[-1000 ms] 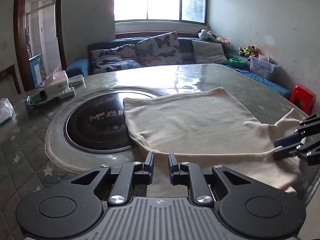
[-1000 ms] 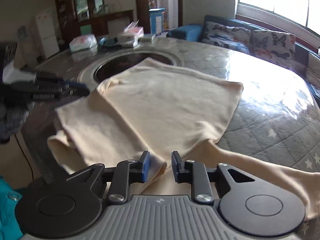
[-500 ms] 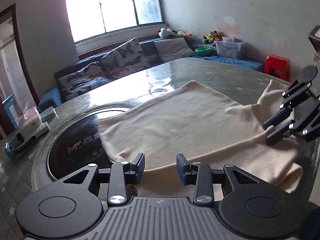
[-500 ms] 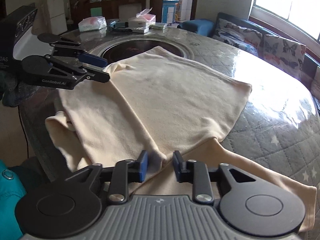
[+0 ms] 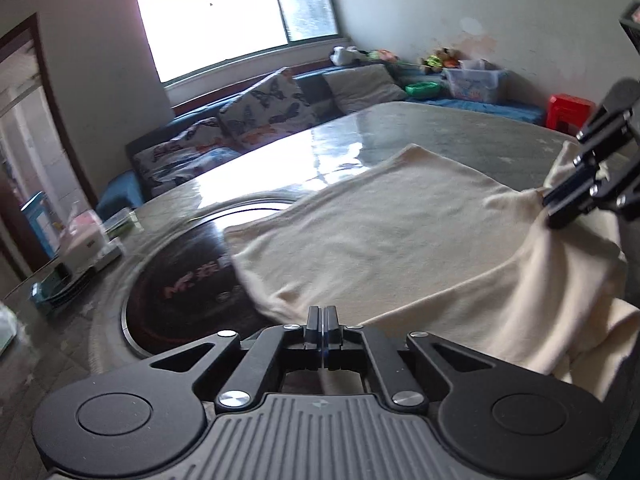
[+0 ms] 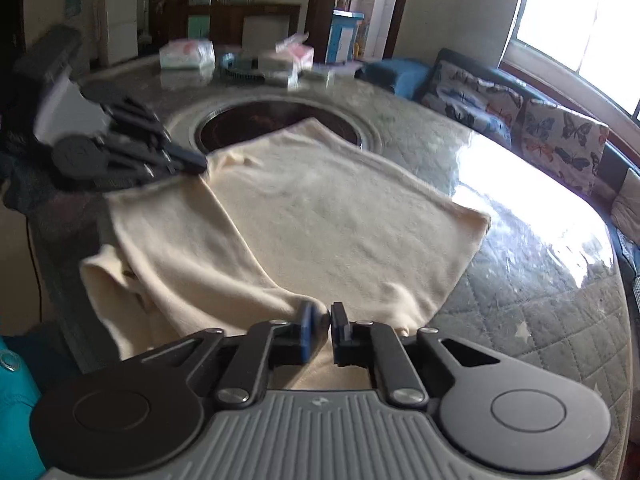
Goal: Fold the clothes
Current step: 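Grasp the other sleeve with the right tool and fold it over the body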
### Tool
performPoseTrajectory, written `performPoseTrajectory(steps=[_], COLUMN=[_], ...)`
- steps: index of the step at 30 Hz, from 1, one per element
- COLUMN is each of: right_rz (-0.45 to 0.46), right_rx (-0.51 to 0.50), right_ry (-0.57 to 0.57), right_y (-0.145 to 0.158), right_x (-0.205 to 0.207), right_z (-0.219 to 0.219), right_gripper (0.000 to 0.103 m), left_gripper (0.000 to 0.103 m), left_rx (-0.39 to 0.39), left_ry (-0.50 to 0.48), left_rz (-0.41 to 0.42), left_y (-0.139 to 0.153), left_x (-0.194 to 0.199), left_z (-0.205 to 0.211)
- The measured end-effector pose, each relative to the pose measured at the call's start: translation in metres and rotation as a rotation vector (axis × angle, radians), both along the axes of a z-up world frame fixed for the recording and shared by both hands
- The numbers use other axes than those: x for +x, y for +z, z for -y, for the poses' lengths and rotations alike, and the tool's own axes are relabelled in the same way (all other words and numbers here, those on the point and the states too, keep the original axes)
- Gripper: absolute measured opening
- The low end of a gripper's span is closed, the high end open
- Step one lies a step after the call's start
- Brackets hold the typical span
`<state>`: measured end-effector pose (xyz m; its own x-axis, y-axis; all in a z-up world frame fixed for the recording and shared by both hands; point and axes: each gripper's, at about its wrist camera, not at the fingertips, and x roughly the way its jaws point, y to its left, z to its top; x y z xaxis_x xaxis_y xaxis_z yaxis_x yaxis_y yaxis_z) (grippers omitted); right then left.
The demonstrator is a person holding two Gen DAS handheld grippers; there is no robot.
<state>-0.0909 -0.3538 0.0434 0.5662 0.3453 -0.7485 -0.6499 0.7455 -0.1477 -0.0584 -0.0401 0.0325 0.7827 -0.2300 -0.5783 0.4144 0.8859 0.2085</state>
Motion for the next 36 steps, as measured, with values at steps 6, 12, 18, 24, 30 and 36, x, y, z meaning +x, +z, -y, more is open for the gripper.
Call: performPoseTrajectory(steps=[6,12,18,24,30,36], right_rz=[-0.003,-0.069,-0.126,-0.158,-0.095,-0.017], right_rx=[0.059,0.138,0.128,0.082,0.032,0.052], right_ry=[0.058,0.229,0.301,0.353,0.429,0.482], right_y=[0.006,0.002,-0.012,-0.017,-0.009,0.0], right_x=[0.017,0.042,0.059,0.064,0.059,0.061], right_z=[-0.02,-0.08,-0.124,-0.145,-0.162,-0.184], right_gripper=[0.013,0.017,0.019,0.017,0.003,0.004], left_gripper=[0.004,0.029,0.034,0.034,0.034,0.032], left_rx=[-0.126,-0.182,-0.192,-0.241,-0.255,-0.23], left_ry=[0.098,0.062,0.044,0.057,0.026,0.031], left_rz=[-0.042,-0.081,-0.101,-0.106,-0.095,-0.102], left_y=[0.008,0.01,0.0,-0.008,-0.005,-0.008], left_x=[-0.014,-0.05,-0.072,-0.078,-0.085,-0.084], left_z=[-0.032,-0.042,-0.042,-0.047,-0.048,-0.045])
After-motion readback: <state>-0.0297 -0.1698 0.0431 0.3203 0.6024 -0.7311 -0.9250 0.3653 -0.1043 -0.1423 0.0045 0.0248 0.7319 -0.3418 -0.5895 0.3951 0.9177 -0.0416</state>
